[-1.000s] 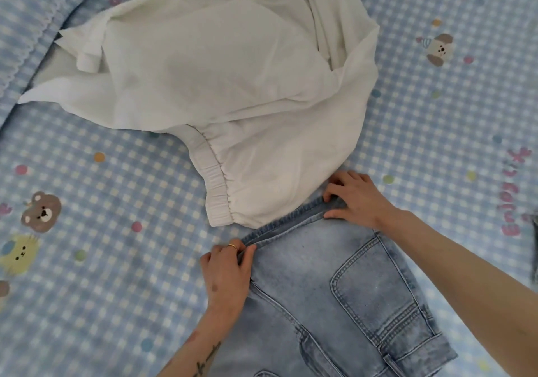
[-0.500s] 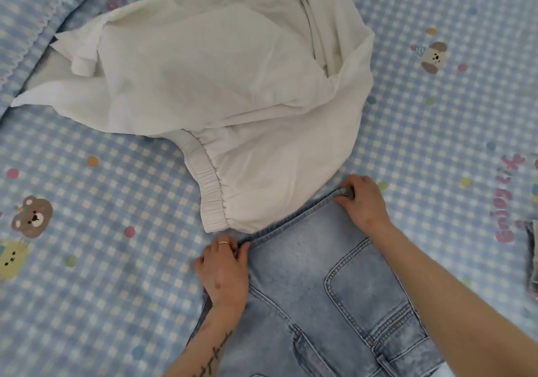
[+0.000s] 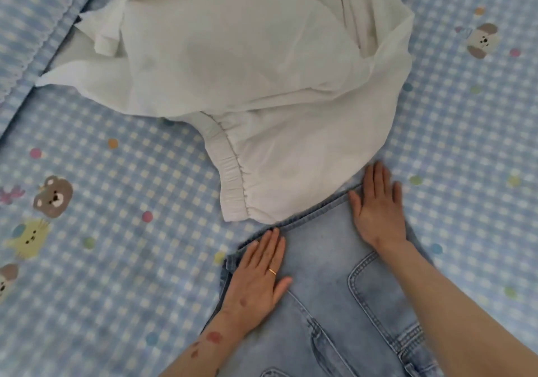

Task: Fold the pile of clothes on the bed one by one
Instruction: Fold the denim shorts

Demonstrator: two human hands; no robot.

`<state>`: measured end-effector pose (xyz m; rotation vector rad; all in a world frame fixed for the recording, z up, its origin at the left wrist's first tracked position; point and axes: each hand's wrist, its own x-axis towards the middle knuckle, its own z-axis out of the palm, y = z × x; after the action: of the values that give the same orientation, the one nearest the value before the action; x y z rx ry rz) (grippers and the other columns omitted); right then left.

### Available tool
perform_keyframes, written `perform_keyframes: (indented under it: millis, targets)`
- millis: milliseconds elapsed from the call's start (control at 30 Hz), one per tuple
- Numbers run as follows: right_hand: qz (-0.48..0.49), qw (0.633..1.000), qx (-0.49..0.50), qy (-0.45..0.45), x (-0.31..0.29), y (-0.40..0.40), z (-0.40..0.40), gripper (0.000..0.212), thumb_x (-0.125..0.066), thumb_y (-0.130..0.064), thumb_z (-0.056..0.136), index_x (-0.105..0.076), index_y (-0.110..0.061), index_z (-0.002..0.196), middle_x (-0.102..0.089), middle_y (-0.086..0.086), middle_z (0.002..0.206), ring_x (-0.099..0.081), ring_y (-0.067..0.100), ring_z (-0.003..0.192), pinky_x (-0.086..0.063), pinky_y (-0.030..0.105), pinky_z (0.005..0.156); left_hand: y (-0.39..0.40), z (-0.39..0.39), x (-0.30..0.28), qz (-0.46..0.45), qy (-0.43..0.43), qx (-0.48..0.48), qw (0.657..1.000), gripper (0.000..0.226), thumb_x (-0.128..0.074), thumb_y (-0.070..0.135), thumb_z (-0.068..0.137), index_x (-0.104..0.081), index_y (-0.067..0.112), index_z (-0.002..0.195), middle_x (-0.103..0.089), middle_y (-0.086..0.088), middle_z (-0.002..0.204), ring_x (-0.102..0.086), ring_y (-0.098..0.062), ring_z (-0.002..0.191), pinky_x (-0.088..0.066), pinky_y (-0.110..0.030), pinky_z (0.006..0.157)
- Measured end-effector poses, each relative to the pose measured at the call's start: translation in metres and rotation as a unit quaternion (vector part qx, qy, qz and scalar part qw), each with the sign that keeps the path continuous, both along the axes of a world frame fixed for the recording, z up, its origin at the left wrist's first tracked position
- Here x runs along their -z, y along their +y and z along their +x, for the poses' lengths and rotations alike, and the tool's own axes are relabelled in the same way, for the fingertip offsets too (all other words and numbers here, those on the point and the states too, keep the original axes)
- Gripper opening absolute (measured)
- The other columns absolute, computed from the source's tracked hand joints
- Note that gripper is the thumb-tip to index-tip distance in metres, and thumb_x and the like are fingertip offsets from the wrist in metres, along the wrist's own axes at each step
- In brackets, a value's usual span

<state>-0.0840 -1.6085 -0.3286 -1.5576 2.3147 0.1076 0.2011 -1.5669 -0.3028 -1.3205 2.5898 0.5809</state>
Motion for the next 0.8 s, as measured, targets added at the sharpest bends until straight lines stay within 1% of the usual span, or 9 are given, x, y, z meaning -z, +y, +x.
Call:
perform_keyframes:
  millis: [100,167,200,267,300,367,467,633,800]
  targets:
    - [-0.093,0.992,0.079,-0.028,-0.03,0.015,0.033,0.06,-0.022,-0.036,0.102,-0.012,-0.002,0.15,-0.011,0.014,0.158,-0.008,0.023,0.147,-0.011,0.048,0.118,0.032,0.045,-0.026,-0.024,0.013,-0.142,0.989,0.06,-0.016,0.038,0.1,-0.013,0.003,0.149,-0.016,-0.01,0.157,-0.006,-0.02,0.146,-0.011,-0.039,0.116]
    - [-0.189,0.971,-0.061,-0.13,-0.05,0.046,0.098,0.054,-0.036,-0.031,0.1,-0.028,-0.004,0.146,-0.029,0.012,0.153,-0.027,0.022,0.142,-0.025,0.042,0.115,0.068,0.088,-0.044,-0.042,0.04,-0.175,0.983,0.058,-0.009,0.039,0.1,-0.006,0.009,0.15,-0.006,-0.003,0.159,-0.006,-0.015,0.146,-0.011,-0.036,0.113]
    - [-0.202,0.946,-0.17,-0.188,-0.055,0.062,0.131,0.049,-0.046,-0.026,0.098,-0.037,-0.007,0.142,-0.039,0.01,0.148,-0.038,0.022,0.136,-0.034,0.041,0.11,0.086,0.104,-0.05,-0.043,0.054,-0.177,0.982,0.055,-0.011,0.04,0.1,-0.012,0.013,0.148,-0.016,-0.002,0.157,-0.018,-0.012,0.142,-0.013,-0.033,0.113]
    - [-0.176,0.894,-0.341,-0.23,-0.059,0.078,0.182,0.045,-0.065,-0.02,0.087,-0.054,-0.013,0.131,-0.054,0.005,0.137,-0.052,0.021,0.125,-0.045,0.039,0.101,0.112,0.127,-0.06,-0.054,0.063,-0.189,0.978,0.049,-0.017,0.042,0.1,-0.035,0.013,0.136,-0.063,-0.009,0.121,-0.047,-0.015,0.111,-0.02,-0.025,0.111]
    - [-0.151,0.882,-0.384,-0.227,-0.06,0.075,0.197,0.046,-0.072,-0.02,0.082,-0.06,-0.017,0.126,-0.059,0.002,0.132,-0.055,0.02,0.122,-0.047,0.038,0.099,0.121,0.135,-0.064,-0.061,0.049,-0.205,0.976,0.048,-0.019,0.044,0.099,-0.045,0.013,0.125,-0.071,-0.009,0.091,-0.048,-0.016,0.093,-0.028,-0.022,0.104]
    - [-0.101,0.883,-0.417,-0.194,-0.064,0.056,0.21,0.044,-0.076,-0.022,0.074,-0.065,-0.021,0.116,-0.063,0.0,0.122,-0.058,0.021,0.115,-0.046,0.036,0.098,0.133,0.145,-0.07,-0.066,0.03,-0.244,0.967,0.056,-0.02,0.053,0.097,-0.062,0.015,0.102,-0.069,-0.003,0.067,-0.044,-0.014,0.077,-0.037,-0.024,0.08]
    - [-0.028,0.871,-0.476,-0.118,-0.068,0.027,0.215,0.037,-0.079,-0.025,0.067,-0.068,-0.02,0.102,-0.064,0.001,0.108,-0.061,0.022,0.099,-0.047,0.035,0.09,0.145,0.158,-0.077,-0.04,0.039,-0.285,0.957,0.074,-0.022,0.064,0.092,-0.071,0.012,0.072,-0.068,-0.001,0.064,-0.044,-0.014,0.074,-0.035,-0.024,0.065]
    - [0.086,0.844,-0.514,-0.129,-0.066,-0.003,0.195,0.044,-0.063,-0.033,0.085,-0.05,-0.018,0.124,-0.051,0.001,0.121,-0.045,0.023,0.113,-0.033,0.034,0.098,0.154,0.178,-0.086,0.061,0.073,-0.321,0.942,0.076,-0.02,0.071,0.089,-0.066,0.016,0.063,-0.064,0.001,0.056,-0.056,-0.018,0.058,-0.038,-0.022,0.061]
    - [0.094,0.839,-0.501,-0.191,-0.073,-0.021,0.19,0.02,-0.067,-0.027,0.082,-0.053,-0.017,0.09,-0.056,-0.002,0.091,-0.049,0.022,0.094,-0.034,0.03,0.082,0.145,0.189,-0.1,0.039,0.018,-0.291,0.956,0.06,-0.026,0.06,0.094,-0.054,0.023,0.056,-0.045,0.002,0.042,-0.048,-0.018,0.04,-0.029,-0.023,0.055]
